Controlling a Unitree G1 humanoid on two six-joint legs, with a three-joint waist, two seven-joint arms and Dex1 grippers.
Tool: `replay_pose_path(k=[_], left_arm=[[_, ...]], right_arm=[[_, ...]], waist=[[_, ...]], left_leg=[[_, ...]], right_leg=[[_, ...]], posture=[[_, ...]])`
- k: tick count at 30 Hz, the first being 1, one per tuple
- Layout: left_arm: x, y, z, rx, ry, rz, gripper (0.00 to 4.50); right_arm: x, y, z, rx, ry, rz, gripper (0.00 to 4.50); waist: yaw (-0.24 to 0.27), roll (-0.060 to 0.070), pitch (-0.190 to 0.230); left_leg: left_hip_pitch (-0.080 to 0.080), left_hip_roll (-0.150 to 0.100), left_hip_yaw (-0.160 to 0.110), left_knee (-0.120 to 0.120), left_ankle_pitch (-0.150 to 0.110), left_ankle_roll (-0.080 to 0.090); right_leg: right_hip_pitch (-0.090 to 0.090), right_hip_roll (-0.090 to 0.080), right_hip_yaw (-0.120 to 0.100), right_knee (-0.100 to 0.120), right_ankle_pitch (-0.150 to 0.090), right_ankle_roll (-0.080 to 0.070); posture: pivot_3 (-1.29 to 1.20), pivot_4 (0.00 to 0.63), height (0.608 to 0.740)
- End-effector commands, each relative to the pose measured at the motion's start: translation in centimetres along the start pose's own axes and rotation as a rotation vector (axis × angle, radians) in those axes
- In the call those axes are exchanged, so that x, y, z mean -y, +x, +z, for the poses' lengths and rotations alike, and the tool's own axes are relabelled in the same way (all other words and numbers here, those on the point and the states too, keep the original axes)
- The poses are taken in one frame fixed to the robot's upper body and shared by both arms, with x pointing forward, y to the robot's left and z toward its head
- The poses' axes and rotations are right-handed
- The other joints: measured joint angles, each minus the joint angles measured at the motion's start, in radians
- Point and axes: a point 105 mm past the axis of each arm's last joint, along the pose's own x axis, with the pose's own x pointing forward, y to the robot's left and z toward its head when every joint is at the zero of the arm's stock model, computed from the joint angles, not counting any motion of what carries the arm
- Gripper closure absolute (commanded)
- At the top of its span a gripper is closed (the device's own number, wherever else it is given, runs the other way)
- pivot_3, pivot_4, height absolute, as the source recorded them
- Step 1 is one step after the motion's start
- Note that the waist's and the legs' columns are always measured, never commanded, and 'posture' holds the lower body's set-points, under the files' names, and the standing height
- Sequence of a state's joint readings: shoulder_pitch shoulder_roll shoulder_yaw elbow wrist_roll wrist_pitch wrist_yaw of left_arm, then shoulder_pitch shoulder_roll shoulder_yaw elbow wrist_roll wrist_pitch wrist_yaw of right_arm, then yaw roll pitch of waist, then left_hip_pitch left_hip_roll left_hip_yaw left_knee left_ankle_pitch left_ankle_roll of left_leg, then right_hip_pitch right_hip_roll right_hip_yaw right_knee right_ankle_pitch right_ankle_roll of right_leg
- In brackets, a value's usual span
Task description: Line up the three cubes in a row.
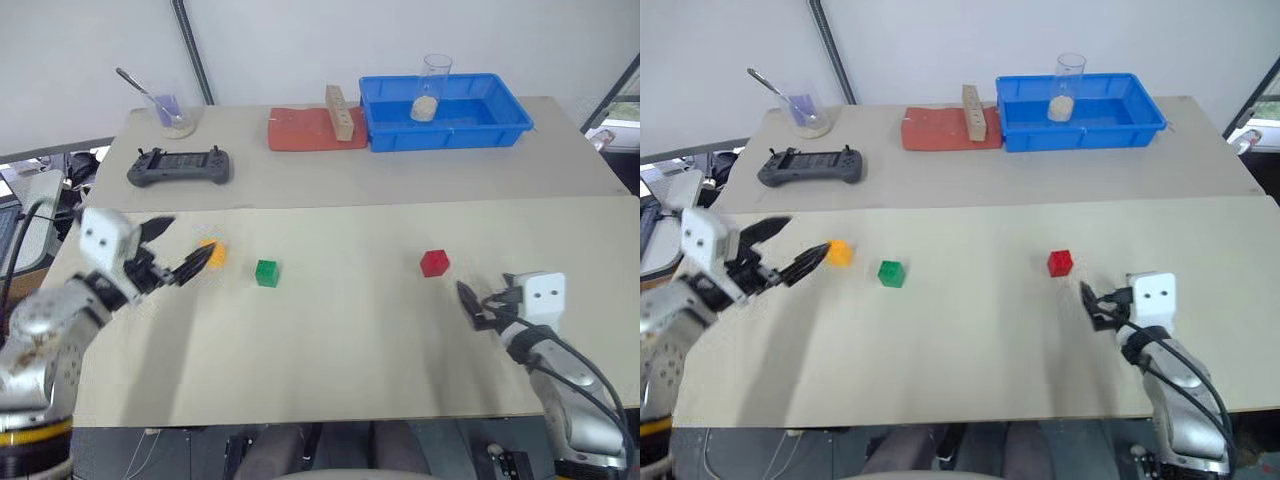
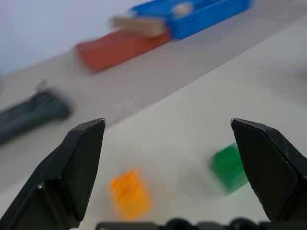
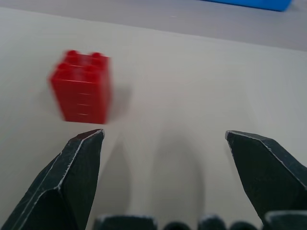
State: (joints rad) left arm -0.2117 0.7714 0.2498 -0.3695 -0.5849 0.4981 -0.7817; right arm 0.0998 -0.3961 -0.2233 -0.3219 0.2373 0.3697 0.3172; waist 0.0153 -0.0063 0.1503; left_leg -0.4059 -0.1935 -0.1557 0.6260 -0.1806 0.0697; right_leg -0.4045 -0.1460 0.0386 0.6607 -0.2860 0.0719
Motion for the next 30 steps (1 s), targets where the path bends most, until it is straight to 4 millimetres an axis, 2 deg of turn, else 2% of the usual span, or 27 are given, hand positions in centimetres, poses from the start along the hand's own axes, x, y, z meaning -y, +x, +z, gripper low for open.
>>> replay_pose_path(k=[1, 4, 9, 13, 19, 22, 28, 29, 30], left_arm=[[3.6, 2.2, 1.2, -0.003, 0.051, -0.270, 0.04], [5.6, 3.4, 1.9, 0.002, 0.084, -0.441, 0.04], [7.5, 4.7, 2.8, 0.042, 0.122, -0.600, 0.04], [7.7, 4.9, 3.0, 0.063, 0.130, -0.626, 0.04], [7.2, 4.8, 3.1, 0.076, 0.132, -0.605, 0.04], [7.0, 4.7, 2.9, 0.071, 0.135, -0.594, 0.00], [6.9, 4.5, 2.7, 0.066, 0.139, -0.586, 0.00], [6.9, 4.4, 2.6, 0.062, 0.137, -0.585, 0.00], [6.9, 4.4, 2.4, 0.058, 0.135, -0.586, 0.00]], right_arm=[[-1.2, 0.5, 1.4, 0.045, 0.010, 0.027, 0.00], [-2.0, 1.0, 1.4, 0.048, 0.034, 0.042, 0.00], [-3.6, 2.2, 1.4, 0.053, 0.068, 0.071, 0.00], [-4.3, 3.4, 1.6, 0.067, 0.074, 0.064, 0.00], [-4.1, 4.7, 1.6, 0.083, 0.057, 0.007, 0.00], [-4.1, 4.8, 1.7, 0.095, 0.052, 0.006, 0.78], [-3.7, 4.8, 2.0, 0.112, 0.034, 0.015, 2.88], [-3.4, 4.7, 2.0, 0.113, 0.032, 0.016, 3.07], [-3.2, 4.7, 2.1, 0.112, 0.026, 0.025, 3.07]], waist=[[-0.003, 0.000, 0.000], [-0.014, -0.001, 0.000], [-0.019, -0.001, 0.001], [-0.020, -0.001, 0.001], [-0.018, -0.001, 0.001], [-0.018, -0.001, 0.001], [-0.019, -0.001, 0.001], [-0.019, -0.001, 0.001], [-0.019, -0.001, 0.001]], left_leg=[[0.000, 0.000, 0.000, 0.000, 0.000, 0.000], [-0.001, 0.000, 0.001, -0.002, 0.000, 0.000], [-0.001, 0.001, 0.001, -0.003, 0.000, 0.000], [-0.001, 0.001, 0.001, -0.003, 0.000, 0.000], [0.000, 0.001, 0.001, -0.002, 0.000, 0.000], [0.000, 0.001, 0.001, -0.002, 0.000, 0.000], [0.001, 0.001, 0.001, -0.002, 0.000, 0.000], [0.000, 0.001, 0.001, -0.002, 0.000, 0.000], [0.000, 0.001, 0.001, -0.002, 0.001, 0.000]], right_leg=[[0.000, 0.000, 0.000, 0.000, 0.000, 0.000], [0.000, 0.000, 0.002, 0.001, 0.000, 0.000], [0.000, 0.002, 0.002, 0.002, 0.000, -0.001], [-0.001, 0.002, 0.002, 0.002, 0.000, -0.001], [-0.001, 0.002, 0.002, 0.002, 0.000, -0.001], [-0.001, 0.002, 0.002, 0.002, 0.000, -0.001], [-0.001, 0.002, 0.003, 0.002, 0.000, -0.001], [-0.001, 0.002, 0.003, 0.002, 0.000, -0.001], [-0.001, 0.002, 0.003, 0.002, 0.000, -0.001]], posture=[[0.00, 0.150, 0.740], [0.00, 0.150, 0.740], [0.00, 0.150, 0.740], [0.00, 0.150, 0.740], [0.00, 0.150, 0.740], [0.00, 0.150, 0.740], [0.00, 0.150, 0.740], [0.00, 0.150, 0.740], [0.00, 0.150, 0.740]])
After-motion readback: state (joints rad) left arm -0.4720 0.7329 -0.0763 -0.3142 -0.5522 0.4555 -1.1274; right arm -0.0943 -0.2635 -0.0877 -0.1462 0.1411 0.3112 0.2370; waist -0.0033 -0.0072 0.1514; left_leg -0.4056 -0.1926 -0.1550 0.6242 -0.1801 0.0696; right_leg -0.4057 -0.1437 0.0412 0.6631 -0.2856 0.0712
